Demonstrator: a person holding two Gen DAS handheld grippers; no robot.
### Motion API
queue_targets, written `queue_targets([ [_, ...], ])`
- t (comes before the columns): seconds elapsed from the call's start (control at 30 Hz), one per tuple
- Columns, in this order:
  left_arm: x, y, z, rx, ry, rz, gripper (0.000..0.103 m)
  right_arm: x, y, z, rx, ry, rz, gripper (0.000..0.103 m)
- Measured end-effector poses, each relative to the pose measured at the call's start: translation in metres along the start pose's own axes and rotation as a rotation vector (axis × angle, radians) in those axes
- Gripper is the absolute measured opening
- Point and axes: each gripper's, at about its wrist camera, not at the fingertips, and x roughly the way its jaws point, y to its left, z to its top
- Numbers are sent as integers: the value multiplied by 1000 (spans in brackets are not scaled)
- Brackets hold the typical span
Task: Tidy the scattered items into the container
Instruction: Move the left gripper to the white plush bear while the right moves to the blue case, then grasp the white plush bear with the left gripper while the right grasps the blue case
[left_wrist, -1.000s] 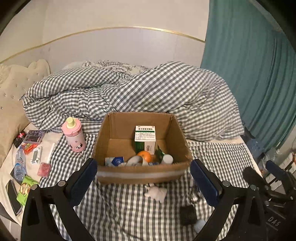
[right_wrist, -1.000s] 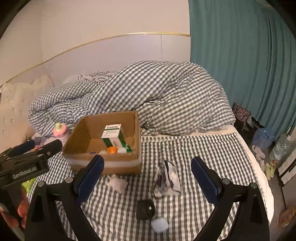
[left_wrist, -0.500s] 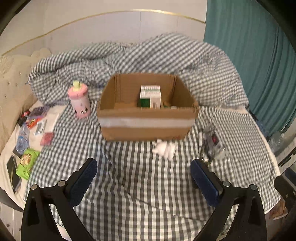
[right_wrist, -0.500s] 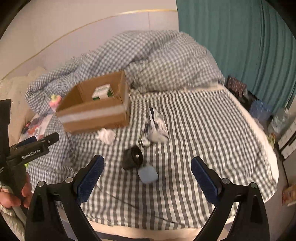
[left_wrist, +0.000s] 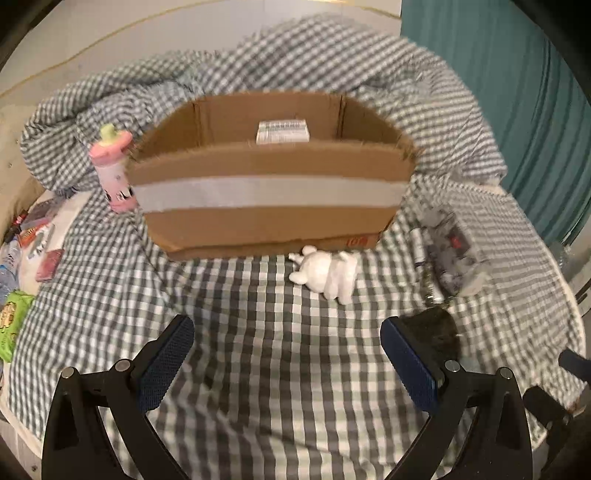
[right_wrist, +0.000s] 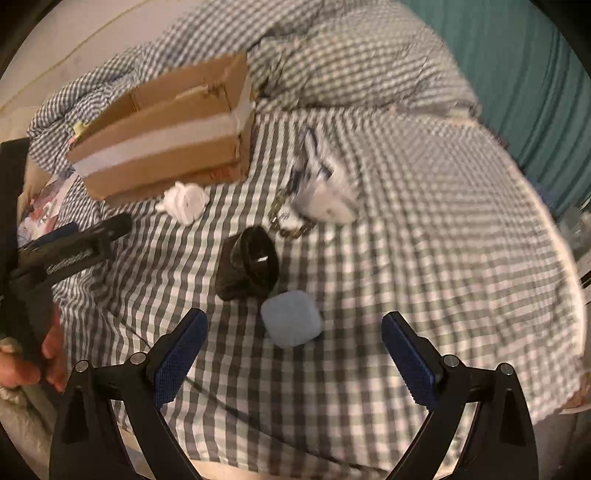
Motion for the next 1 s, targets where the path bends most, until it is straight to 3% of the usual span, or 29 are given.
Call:
queue_targets([
  [0.27,56,-16,13,-4,54,-17,103,52,-12,5,17,98,16,95],
  [0.53,93,-32,22,15,57,-1,103,82,-6,-1,-60,160,-12,95],
  [0.93,137,-22,28,-16,90,30,103,97,2,-9,-116,179,-57,95],
  [1.0,138,-22,27,-7,88,35,103,97,4,-9,-115,187,-53,87],
])
